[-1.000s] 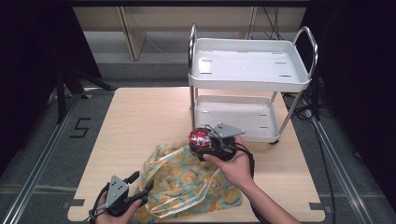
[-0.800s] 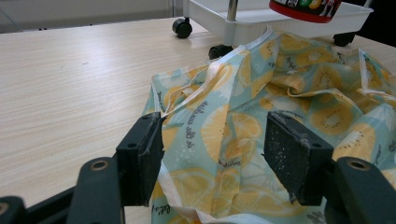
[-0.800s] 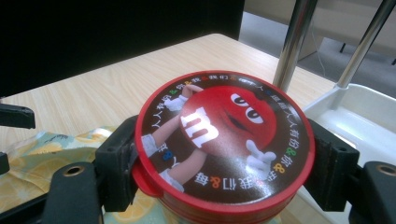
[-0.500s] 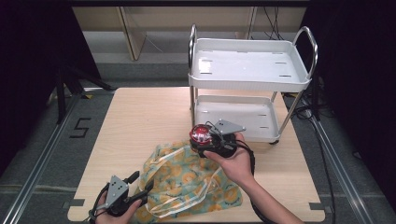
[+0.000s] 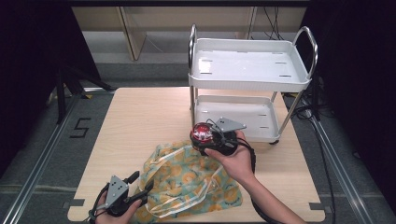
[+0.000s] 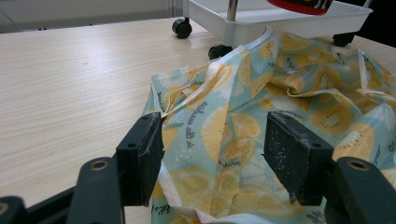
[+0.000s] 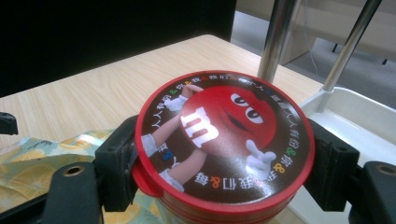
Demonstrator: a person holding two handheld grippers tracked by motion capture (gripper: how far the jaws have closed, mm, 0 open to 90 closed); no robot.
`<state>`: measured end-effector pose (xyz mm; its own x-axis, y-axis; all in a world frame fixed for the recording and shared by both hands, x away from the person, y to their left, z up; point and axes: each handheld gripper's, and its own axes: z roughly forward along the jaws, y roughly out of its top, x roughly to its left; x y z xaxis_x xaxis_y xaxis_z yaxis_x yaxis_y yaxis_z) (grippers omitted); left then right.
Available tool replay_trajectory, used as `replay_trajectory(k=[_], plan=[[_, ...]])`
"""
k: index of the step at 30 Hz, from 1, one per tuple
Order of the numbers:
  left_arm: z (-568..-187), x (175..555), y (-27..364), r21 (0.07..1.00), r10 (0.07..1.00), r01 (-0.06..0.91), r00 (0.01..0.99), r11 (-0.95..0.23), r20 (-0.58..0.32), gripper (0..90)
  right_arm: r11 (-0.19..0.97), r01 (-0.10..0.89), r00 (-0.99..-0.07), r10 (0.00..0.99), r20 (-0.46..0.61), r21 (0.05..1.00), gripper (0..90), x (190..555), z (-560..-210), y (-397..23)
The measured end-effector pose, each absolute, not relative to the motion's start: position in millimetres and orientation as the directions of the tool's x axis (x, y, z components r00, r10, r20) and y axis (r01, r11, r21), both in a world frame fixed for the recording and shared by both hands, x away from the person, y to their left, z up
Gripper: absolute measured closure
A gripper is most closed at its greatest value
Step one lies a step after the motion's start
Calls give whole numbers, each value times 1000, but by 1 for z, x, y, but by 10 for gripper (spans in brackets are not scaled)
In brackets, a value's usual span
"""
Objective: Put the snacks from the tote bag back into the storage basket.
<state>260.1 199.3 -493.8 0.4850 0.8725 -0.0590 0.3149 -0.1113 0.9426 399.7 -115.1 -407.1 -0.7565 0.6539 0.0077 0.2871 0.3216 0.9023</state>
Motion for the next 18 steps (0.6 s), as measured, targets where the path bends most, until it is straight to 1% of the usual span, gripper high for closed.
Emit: replay_trajectory(k=[5,6,7,10,12,15,16,18], plan=[[-494,260,199,942,873,317,483,-109,-62,371,336,271,-757,654,-16,902,267,404,-408,-118],[-494,260,199,943,873,315,484,-109,-61,370,326,303,-749,662,12,895,267,404,-409,-118],[-494,260,199,943,873,316,483,-107,-63,371,337,283,-758,653,-6,898,267,406,-409,-119],[-494,260,199,942,873,316,485,-111,-60,371,347,268,-760,650,-24,899,267,408,-410,-119],[-494,260,199,942,873,316,485,-111,-59,371,346,295,-756,654,-4,891,267,408,-410,-120],[-494,260,199,941,875,320,481,-107,-64,371,342,298,-751,661,-3,891,267,408,-409,-120],[-494,260,199,941,874,320,481,-107,-64,371,349,261,-762,647,-30,900,267,412,-409,-121],[-494,260,199,941,874,320,481,-107,-64,371,345,280,-747,665,-23,896,267,411,-407,-122]])
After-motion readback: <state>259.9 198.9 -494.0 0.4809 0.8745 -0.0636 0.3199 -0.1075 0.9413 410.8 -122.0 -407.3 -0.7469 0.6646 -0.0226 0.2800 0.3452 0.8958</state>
